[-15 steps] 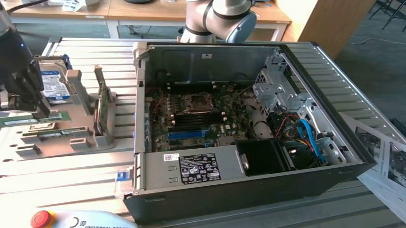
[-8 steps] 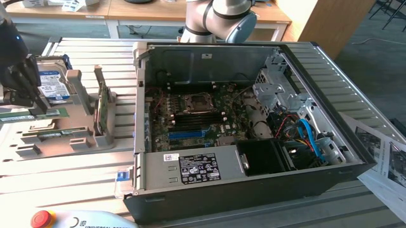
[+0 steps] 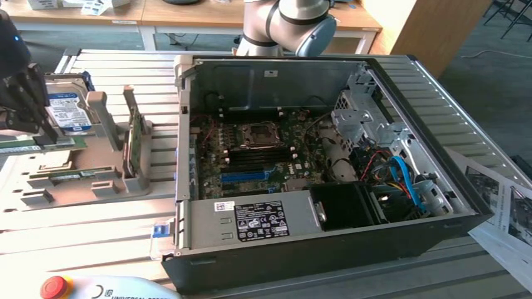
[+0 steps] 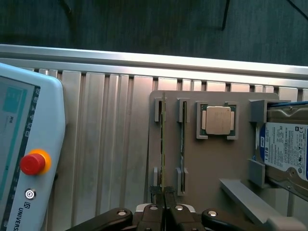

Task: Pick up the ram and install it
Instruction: 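Pick up the ram and move it above insertion slot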

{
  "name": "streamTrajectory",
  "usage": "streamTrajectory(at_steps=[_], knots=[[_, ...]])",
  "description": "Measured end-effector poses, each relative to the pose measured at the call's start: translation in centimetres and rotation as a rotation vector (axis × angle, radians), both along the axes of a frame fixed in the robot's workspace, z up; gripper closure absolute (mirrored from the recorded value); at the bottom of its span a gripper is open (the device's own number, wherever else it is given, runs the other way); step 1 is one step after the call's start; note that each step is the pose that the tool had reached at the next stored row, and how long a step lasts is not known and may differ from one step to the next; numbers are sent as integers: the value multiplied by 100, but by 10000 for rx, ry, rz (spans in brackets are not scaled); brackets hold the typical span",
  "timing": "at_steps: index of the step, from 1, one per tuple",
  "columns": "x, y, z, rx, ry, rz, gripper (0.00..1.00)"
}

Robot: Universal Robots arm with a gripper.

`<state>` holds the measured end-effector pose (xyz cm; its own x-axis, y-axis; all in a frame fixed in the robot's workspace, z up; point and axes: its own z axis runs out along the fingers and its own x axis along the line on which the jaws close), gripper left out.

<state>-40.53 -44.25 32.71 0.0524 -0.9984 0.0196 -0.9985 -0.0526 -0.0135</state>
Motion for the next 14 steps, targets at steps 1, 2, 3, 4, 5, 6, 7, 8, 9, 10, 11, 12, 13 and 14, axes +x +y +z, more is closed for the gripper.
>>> streamTrajectory(at_steps=[1, 2, 3, 4, 5, 6, 7, 8, 9, 10, 11, 12, 13, 14], knots=[[0, 0, 16, 0, 0, 0, 88], [0, 0, 32, 1, -1, 0, 88], [0, 0, 48, 1, 0, 0, 88], [0, 0, 66, 1, -1, 0, 88], [0, 0, 83, 1, 0, 0, 88], [0, 0, 100, 1, -1, -1, 88], [0, 0, 118, 1, -1, -1, 88], [0, 0, 135, 1, 0, -1, 88], [0, 0, 153, 1, 0, -1, 88], [0, 0, 170, 1, 0, -1, 88], [0, 0, 187, 1, 0, -1, 88], [0, 0, 202, 0, 0, 0, 88], [0, 0, 217, 1, -1, 0, 88], [0, 0, 232, 1, 0, -1, 88]])
